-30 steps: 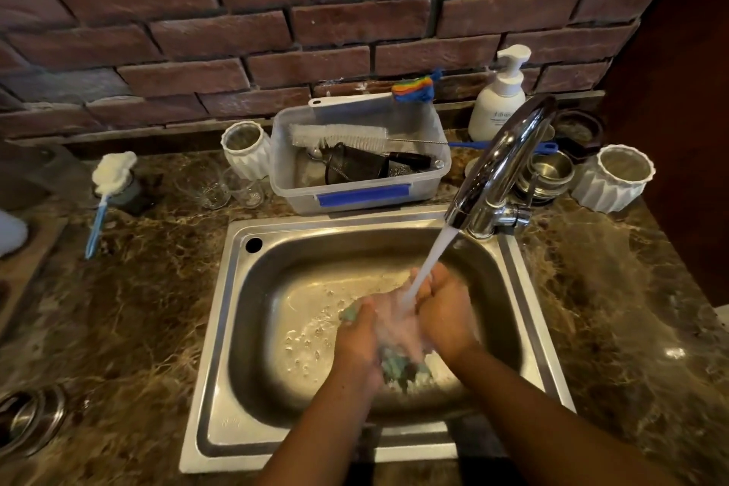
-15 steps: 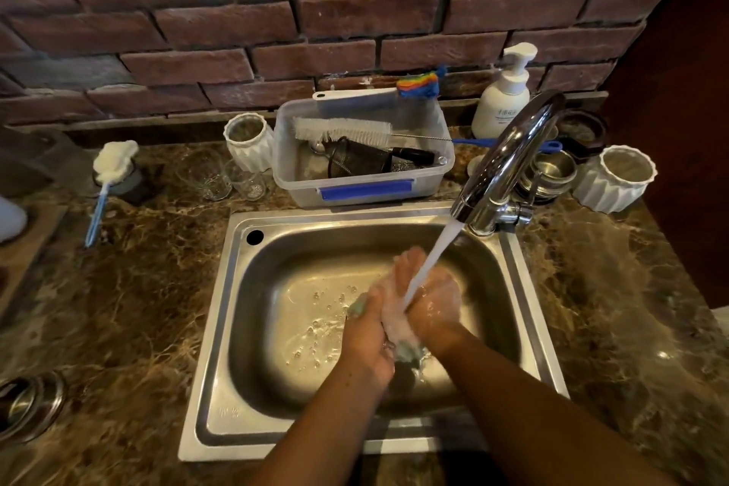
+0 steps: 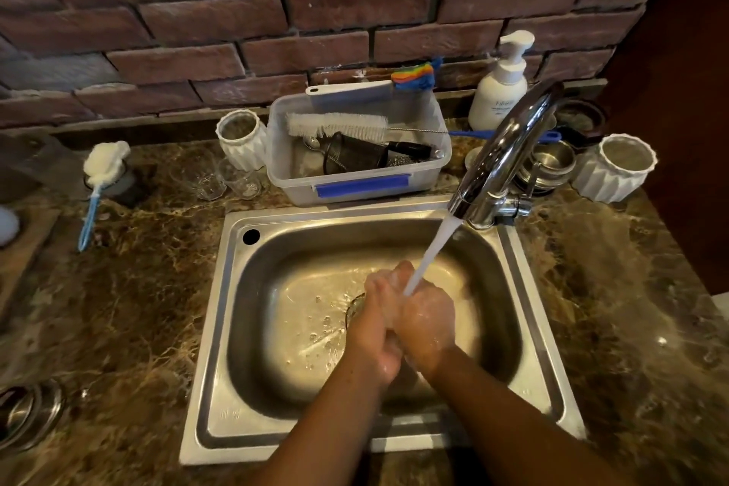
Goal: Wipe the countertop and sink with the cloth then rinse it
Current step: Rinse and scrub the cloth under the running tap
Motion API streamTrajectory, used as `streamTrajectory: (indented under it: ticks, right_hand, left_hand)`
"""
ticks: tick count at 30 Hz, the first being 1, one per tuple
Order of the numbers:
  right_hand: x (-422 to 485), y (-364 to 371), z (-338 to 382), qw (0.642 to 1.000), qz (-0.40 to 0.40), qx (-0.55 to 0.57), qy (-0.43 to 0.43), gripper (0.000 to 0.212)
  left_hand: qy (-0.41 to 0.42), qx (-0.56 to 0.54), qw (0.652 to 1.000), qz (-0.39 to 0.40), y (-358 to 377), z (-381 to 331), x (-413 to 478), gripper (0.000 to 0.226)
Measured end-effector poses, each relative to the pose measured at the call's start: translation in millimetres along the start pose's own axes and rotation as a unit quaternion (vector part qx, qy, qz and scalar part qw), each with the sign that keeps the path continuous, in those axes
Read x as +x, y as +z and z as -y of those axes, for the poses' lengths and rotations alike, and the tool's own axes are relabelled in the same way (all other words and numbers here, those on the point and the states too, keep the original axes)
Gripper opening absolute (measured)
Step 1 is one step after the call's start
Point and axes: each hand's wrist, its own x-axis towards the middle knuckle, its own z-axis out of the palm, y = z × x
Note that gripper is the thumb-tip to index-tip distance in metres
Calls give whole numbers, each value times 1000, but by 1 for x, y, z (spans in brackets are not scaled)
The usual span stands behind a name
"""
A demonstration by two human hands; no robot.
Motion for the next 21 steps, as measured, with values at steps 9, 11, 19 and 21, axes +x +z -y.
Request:
streamTrajectory:
  ticks: [9,11,19,21]
  right_hand:
    - [7,-28,-6,937,8,308,164,24]
    - [-7,-25,19,925,52,338,165,26]
    - [9,-25,-6,990,13,96,104,23]
    - [23,-35,-22,984,18,120,129,23]
  left_hand:
    - [4,-32,996,-80,-15,-2,12,38]
    - [16,-23,993,-115,-13,9,31,41]
    - [-28,-47,998,38,5,8,15,34]
    - [-8,-3,1000,11,-2,7,8,43]
